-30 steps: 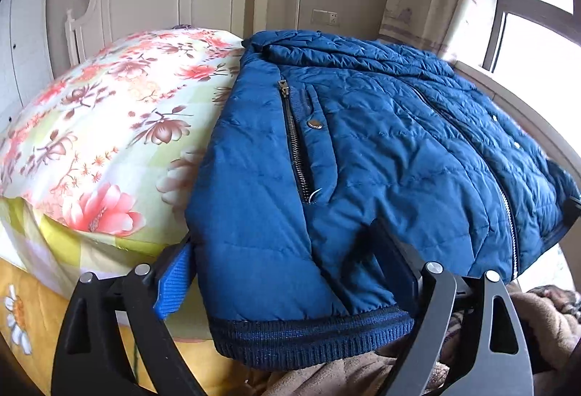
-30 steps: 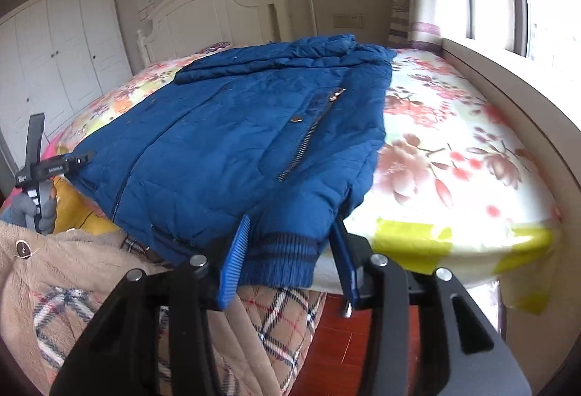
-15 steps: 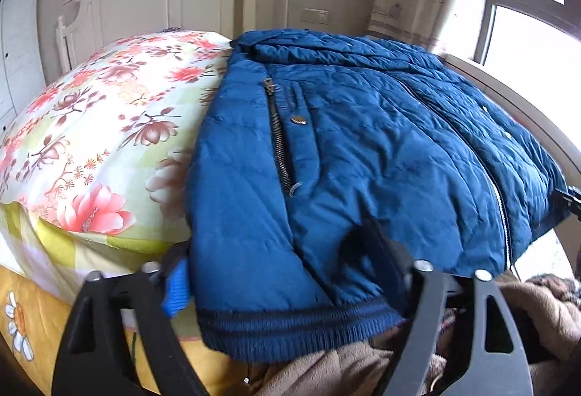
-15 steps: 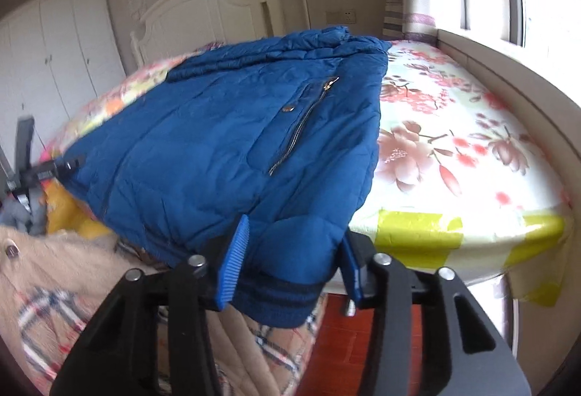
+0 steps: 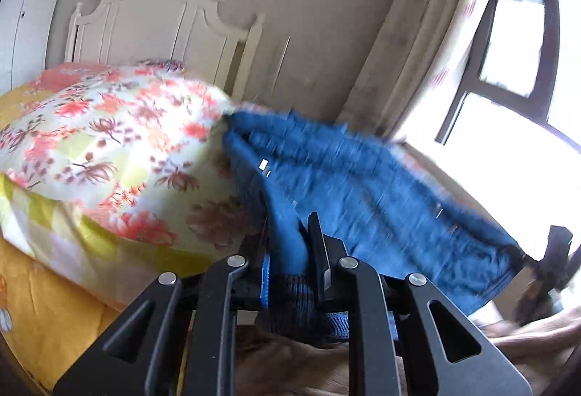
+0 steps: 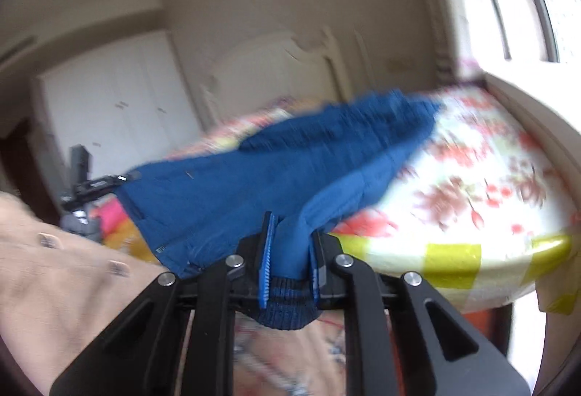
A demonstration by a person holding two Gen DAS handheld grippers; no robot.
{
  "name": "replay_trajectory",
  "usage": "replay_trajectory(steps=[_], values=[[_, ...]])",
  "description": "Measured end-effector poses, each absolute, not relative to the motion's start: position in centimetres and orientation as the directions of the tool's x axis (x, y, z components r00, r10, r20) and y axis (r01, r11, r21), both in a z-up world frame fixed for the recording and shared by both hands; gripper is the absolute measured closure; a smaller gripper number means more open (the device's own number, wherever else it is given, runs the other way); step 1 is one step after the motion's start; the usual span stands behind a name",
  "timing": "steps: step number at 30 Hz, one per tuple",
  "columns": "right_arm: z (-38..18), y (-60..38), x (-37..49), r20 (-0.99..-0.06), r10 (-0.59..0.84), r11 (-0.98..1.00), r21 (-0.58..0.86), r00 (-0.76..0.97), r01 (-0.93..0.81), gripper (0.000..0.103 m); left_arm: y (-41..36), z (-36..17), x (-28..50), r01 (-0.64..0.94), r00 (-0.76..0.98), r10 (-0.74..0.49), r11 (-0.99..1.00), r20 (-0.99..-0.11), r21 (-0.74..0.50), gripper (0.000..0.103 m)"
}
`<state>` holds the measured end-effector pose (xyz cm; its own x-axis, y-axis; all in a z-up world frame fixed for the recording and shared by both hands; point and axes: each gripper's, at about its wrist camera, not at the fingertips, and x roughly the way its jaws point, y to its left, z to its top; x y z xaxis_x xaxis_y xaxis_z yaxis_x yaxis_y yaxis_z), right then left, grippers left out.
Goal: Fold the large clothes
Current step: 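Carry the held hem over the jacket toward the collar with both tools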
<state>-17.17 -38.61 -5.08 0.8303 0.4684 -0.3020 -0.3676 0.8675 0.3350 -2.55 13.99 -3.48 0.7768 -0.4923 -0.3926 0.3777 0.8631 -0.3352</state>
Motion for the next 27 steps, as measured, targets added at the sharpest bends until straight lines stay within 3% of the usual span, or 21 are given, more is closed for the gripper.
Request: replay_trajectory(steps=[5,8,13,15,16,18,19,23,27], values=[[2.6,-37.6,-21.3,-0.099,0.485,0.862,0.221,0.869,-0.456,0.087,18.3,2.1,-5.8,0.446,0.801,-0.573,0.764,-0.172,-0.467,0.086],[5.5,-37.9,-17.9,-0.103,0.450,0.880,0.219,0.887,-0.422,0.087,18.3,4.9,-2.5,0.456,0.806,-0.577,0.749,-0.135,-0.481,0.086],[7.6,-38.7,-6.6,-0.221,0.365,0.909,0.295,0.904,-0.295,0.086,13.5,8.4,10.0,0.414,0.791,-0.566,0.775,-0.233,-0.477,0.085],[7.2,-40.6,0.1,-0.306,0.334,0.892,0.408,0.891,-0.194,0.083,11.8,8.5,16.1,0.373,0.764,-0.570,0.773,-0.303,-0.513,0.084],[6.5,-41.6,3.4,-0.355,0.335,0.871,0.471,0.873,-0.142,0.077,10.9,8.0,20.2,0.330,0.742,-0.562,0.782,-0.367,-0.529,0.084],[4.4,-43.4,8.4,-0.413,0.382,0.808,0.583,0.827,-0.082,0.044,10.5,6.1,26.2,0.213,0.709,-0.527,0.793,-0.468,-0.570,0.082],[3.2,-44.4,10.3,-0.416,0.418,0.758,0.649,0.808,-0.058,0.020,11.1,5.2,28.1,0.169,0.699,-0.519,0.788,-0.492,-0.593,0.082],[1.5,-47.0,10.9,-0.366,0.365,0.742,0.670,0.856,-0.030,0.017,15.8,1.6,30.9,0.030,0.716,-0.498,0.722,-0.490,-0.691,0.081],[-0.2,-47.9,10.4,-0.464,0.270,0.845,0.534,0.844,0.024,0.017,16.5,-0.4,30.8,0.026,0.700,-0.413,0.830,-0.582,-0.558,0.079]])
